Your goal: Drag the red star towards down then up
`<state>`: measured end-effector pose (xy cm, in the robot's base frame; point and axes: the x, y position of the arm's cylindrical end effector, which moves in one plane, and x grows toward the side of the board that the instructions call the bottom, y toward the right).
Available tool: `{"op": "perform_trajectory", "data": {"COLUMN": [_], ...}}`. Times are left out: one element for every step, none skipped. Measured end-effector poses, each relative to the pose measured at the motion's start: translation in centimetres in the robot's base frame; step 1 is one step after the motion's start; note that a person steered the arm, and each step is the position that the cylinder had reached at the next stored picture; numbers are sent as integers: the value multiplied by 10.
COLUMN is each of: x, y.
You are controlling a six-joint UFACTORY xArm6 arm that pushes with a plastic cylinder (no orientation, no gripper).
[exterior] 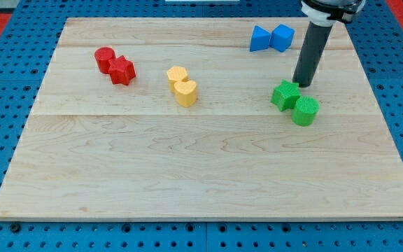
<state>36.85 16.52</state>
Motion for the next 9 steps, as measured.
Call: {"op": "perform_trajectory", "data": {"x": [-48,-93,-107,-85,-63,-48,-48,-48,-48], "y": [-53,-133,-217,-269,-270,-270,-313,-325,-276]}}
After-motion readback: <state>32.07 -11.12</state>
